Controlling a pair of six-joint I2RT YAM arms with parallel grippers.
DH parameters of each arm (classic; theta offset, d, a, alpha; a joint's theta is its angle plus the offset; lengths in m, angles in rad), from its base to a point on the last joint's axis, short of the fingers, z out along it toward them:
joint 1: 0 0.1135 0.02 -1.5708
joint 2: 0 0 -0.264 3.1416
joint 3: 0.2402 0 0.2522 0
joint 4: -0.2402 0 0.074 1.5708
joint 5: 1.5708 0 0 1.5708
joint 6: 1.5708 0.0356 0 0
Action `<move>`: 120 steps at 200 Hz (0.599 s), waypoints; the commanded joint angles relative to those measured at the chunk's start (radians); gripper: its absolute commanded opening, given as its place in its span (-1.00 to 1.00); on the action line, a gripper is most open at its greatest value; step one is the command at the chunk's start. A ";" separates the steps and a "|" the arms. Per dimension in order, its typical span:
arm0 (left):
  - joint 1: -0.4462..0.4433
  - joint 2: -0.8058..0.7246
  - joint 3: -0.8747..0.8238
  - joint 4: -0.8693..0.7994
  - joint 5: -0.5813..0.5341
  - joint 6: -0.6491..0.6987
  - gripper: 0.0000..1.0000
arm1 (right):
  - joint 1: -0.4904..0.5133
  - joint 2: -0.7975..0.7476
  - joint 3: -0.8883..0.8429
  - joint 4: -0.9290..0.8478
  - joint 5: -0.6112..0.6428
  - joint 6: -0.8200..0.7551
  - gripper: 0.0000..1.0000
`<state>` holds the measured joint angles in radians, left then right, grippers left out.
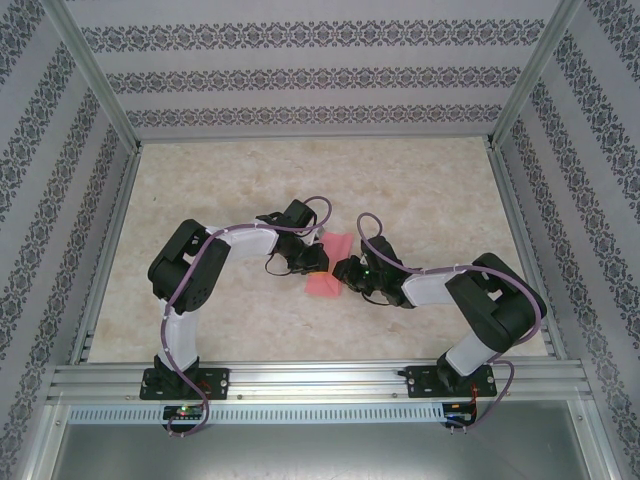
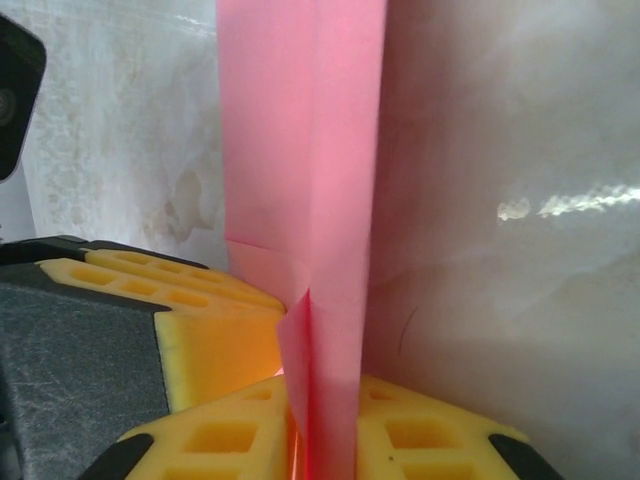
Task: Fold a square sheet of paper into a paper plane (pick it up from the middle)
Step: Turn over the paper at the center of the table.
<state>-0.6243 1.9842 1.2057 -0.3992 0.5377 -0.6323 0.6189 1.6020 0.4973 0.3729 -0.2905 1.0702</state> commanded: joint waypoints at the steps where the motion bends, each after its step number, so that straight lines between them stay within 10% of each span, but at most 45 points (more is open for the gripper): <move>1: -0.007 -0.032 0.017 -0.029 -0.024 0.001 -0.62 | -0.008 0.011 -0.011 0.056 -0.012 -0.023 -0.65; 77: 0.032 -0.251 -0.055 -0.035 -0.155 -0.023 -0.55 | -0.015 -0.151 0.025 -0.158 0.007 -0.090 -0.89; 120: 0.065 -0.432 -0.137 -0.072 -0.311 -0.030 -0.52 | -0.002 -0.382 0.206 -0.734 0.220 -0.258 -0.88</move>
<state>-0.5819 1.6489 1.1210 -0.4286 0.3519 -0.6430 0.6125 1.3342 0.5735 0.0204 -0.2287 0.9459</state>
